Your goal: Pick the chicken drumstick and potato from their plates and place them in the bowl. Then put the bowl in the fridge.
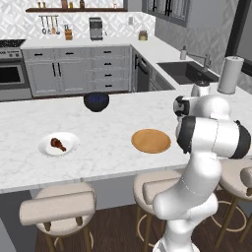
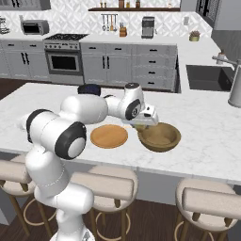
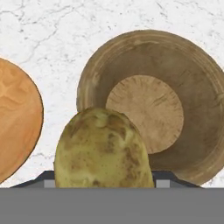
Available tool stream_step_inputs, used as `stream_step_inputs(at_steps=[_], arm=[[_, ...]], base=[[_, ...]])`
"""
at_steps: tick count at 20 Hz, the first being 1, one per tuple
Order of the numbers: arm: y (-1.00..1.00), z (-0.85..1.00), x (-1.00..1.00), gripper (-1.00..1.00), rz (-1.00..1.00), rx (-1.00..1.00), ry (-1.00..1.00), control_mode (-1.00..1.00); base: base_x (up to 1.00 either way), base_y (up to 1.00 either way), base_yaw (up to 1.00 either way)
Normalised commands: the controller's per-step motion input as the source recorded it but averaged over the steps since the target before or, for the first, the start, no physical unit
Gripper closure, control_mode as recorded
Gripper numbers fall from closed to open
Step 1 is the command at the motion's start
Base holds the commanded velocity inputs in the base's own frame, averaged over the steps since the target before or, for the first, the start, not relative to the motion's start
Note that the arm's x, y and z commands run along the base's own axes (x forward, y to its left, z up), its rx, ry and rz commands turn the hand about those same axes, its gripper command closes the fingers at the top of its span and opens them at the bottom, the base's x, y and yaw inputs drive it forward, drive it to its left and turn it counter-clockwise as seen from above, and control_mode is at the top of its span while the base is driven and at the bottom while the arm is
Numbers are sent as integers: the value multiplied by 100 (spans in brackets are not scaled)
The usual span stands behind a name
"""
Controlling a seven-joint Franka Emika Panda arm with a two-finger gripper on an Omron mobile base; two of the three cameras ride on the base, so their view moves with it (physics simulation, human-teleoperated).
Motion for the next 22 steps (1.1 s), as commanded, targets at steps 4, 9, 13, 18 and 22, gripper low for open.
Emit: stream_step_inputs(at_steps=[4,9,13,18,22], arm=[[-90,-2,7,100,-6,3,6,-100],[-15,-46,31,100,-1,6,0,-100],[-45,-54,34,100,0,7,0,-100],[-30,-71,27,100,2,1,0,-100],[-1,-52,23,100,0,0,0,-100]], base=[[0,0,0],[0,0,0],[0,0,0],[0,0,0],[0,0,0]])
